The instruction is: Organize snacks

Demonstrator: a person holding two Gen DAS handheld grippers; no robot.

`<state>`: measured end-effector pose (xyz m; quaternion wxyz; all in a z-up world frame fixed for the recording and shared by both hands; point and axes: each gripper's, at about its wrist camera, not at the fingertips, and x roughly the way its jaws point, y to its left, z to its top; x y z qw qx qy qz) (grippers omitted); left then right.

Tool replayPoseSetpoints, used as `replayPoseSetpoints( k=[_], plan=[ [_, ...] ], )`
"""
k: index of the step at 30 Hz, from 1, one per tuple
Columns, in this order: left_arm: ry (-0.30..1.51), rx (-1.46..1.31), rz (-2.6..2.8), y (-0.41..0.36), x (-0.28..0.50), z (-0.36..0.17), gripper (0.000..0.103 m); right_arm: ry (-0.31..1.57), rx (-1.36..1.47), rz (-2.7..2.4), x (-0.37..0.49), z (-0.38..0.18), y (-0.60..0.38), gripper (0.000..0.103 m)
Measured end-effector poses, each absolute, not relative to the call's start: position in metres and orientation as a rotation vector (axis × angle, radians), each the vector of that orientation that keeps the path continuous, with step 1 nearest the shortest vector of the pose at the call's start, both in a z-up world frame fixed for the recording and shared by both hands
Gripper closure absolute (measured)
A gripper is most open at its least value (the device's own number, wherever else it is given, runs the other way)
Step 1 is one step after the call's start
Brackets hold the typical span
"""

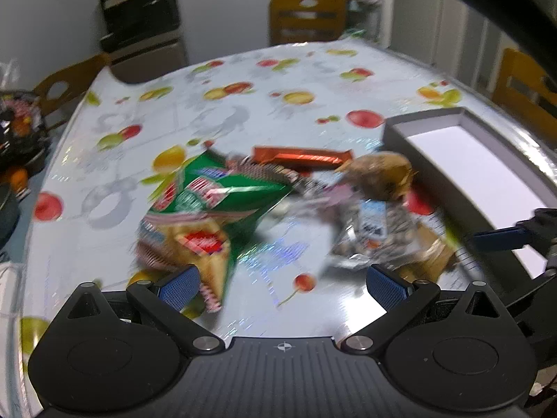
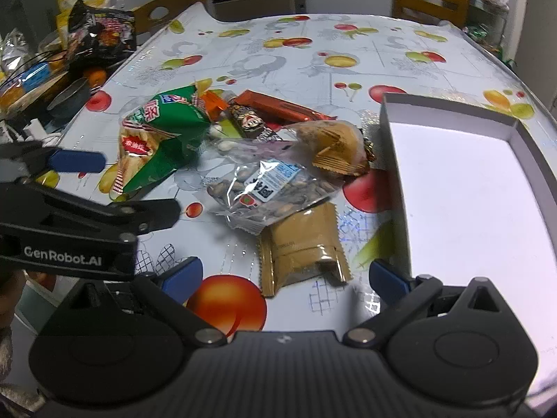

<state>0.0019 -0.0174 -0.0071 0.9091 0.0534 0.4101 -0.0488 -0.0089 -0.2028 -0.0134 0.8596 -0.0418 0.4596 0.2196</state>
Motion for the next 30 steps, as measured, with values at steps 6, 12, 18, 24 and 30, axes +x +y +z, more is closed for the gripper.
replayPoseSetpoints(
  k=[6,12,18,24,30],
  plan=[
    [0.799,0.067,-0.224,-0.029,0.010,-0.007,0.000,0.886,-0.128,0.466,-0.008,-0.020,-0.202,0.000],
    [0.717,0.141,-0.272,-0.048,0.017,-0.009,0.000,0.847,-0.167,0.488,-0.012,-0.024,-0.198,0.000],
    [0.761,0.095,-0.313,-0.054,0.033,-0.019,0.004,0.787,-0.207,0.488,-0.015,-0.029,-0.192,0.010],
    [0.824,0.072,-0.325,-0.056,0.046,-0.032,0.012,0.785,-0.228,0.475,-0.012,-0.039,-0.186,0.020],
    [0.854,0.020,-0.346,-0.054,0.054,-0.042,0.013,0.794,-0.220,0.485,-0.009,-0.046,-0.182,0.022]
  ],
)
